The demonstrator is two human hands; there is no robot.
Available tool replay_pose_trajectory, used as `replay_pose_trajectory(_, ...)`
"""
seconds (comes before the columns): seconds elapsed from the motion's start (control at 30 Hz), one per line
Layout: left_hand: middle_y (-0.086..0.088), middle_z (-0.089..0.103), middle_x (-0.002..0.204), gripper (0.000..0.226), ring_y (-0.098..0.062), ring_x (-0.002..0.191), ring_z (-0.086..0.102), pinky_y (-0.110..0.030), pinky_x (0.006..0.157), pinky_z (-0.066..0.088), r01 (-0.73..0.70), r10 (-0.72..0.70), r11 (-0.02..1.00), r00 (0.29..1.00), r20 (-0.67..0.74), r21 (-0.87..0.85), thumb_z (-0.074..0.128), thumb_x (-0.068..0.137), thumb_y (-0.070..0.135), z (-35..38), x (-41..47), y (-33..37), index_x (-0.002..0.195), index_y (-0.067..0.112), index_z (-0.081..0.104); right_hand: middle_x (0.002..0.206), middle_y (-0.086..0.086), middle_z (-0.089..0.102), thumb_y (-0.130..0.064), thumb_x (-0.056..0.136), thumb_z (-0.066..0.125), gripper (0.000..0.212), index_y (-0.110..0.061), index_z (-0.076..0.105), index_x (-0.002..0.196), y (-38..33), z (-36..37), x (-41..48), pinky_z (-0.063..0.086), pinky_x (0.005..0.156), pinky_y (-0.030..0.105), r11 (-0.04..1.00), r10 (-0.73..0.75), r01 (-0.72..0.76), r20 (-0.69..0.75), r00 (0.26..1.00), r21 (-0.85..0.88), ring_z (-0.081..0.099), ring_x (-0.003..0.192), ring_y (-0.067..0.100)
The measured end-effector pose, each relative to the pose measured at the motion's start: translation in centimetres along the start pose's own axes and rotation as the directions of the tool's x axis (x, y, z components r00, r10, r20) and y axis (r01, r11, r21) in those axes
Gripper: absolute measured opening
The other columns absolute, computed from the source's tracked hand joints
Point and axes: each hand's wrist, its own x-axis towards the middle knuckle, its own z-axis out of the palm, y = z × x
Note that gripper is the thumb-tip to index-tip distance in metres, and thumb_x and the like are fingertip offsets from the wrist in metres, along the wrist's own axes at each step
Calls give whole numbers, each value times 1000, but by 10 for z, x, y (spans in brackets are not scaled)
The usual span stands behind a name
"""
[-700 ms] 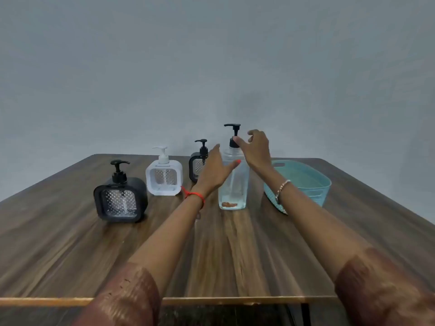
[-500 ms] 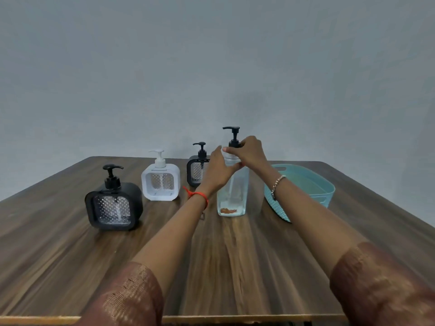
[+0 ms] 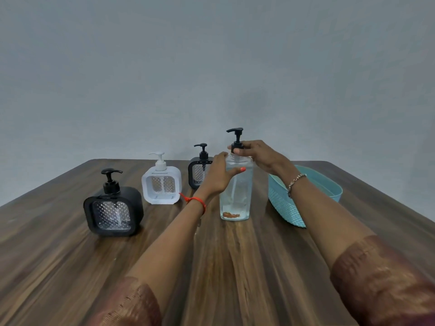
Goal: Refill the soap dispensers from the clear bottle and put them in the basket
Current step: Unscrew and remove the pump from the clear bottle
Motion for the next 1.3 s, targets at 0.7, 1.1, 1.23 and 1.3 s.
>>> replay_pose_trajectory(0.7, -11, 34, 141, 68, -25, 126, 41, -30, 97, 35, 17, -18, 998, 1000, -4, -63, 60, 88, 34, 4, -2, 1, 140, 7, 25, 100, 10, 66, 8, 83, 53, 23, -11, 65, 87, -26, 2, -5, 36, 78, 30, 992, 115, -112, -58, 992, 53, 57, 97, 19)
replay_pose_trajectory(1.1, -12, 35, 142, 70, -26, 127, 41, -32, 101, 36, 42, -45, 995, 999, -26, -95, 61, 87, 31, 6, -3, 3, 140, 5, 24, 118, 19, 63, 10, 76, 64, 51, 4, 51, 125, -22, 17, -11, 42, 58, 13, 990, 123, -91, -327, 937, 111, 57, 93, 19)
replay_pose_trajectory(1.23, -12, 33, 143, 69, -26, 127, 40, -29, 99, 34, 38, -39, 995, 999, -16, -97, 60, 89, 30, 6, -4, 4, 141, 5, 22, 110, 13, 64, -6, 75, 72, 50, 1, 53, 121, -18, 23, -13, 41, 67, 16, 998, 57, -42, -381, 923, 47, 60, 88, 15)
replay_pose_trajectory(1.3, -12, 33, 143, 68, -26, 128, 40, -29, 100, 34, 29, -30, 993, 999, -10, -113, 59, 89, 29, 5, -5, 5, 141, 5, 23, 96, 8, 64, -19, 68, 82, 48, -1, 60, 107, -18, 31, -11, 43, 68, 18, 997, 5, -39, -427, 904, -72, 59, 83, 15)
